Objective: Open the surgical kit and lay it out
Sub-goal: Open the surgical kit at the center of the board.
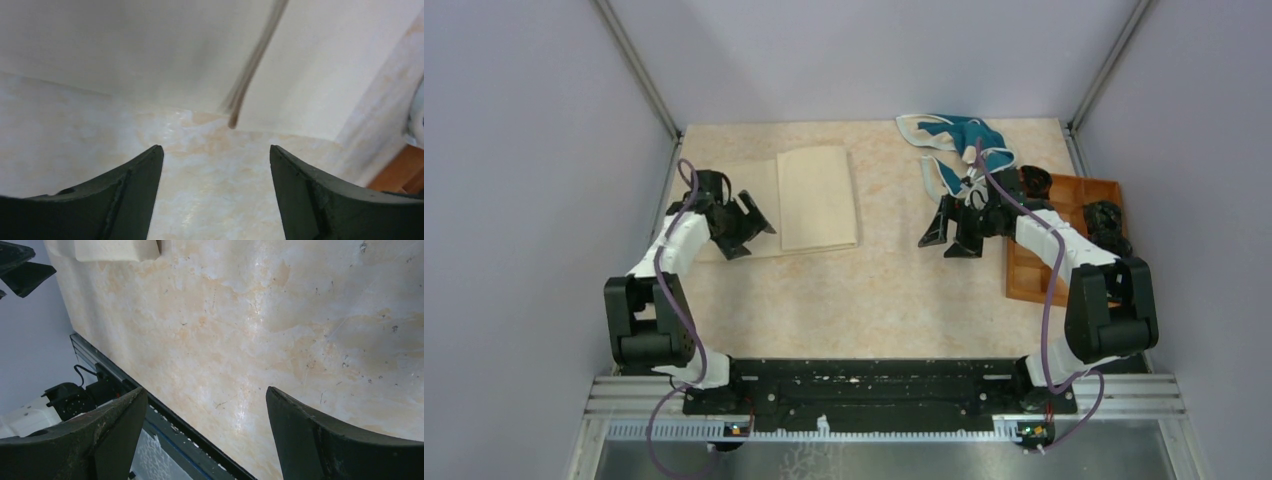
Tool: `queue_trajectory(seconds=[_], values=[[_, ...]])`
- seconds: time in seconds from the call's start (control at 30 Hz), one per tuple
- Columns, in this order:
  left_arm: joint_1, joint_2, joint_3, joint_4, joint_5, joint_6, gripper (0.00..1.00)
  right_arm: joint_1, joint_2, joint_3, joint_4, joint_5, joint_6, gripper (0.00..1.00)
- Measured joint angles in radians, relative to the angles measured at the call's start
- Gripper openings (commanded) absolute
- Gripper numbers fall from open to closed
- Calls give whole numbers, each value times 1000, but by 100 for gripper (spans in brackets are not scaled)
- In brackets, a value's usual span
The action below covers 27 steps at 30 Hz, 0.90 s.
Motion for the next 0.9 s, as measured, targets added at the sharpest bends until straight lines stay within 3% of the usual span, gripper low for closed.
queue_trajectory(seconds=[0.1, 0.33, 0.6, 0.77, 0.9], values=[[-32, 3, -58, 72, 101, -13, 64, 0, 0, 0, -1, 0, 0, 88], [-53, 71, -93, 137, 173, -26, 63, 0, 0, 0, -2, 0, -3, 88], [-56, 153, -93, 211, 233, -31, 54, 0, 0, 0, -2, 0, -5, 88], [-60, 192, -85, 233, 247, -35, 40, 0, 0, 0, -2, 0, -5, 88], [-64, 206, -69, 238, 254, -40, 18, 0, 0, 0, -3, 0, -6, 88]])
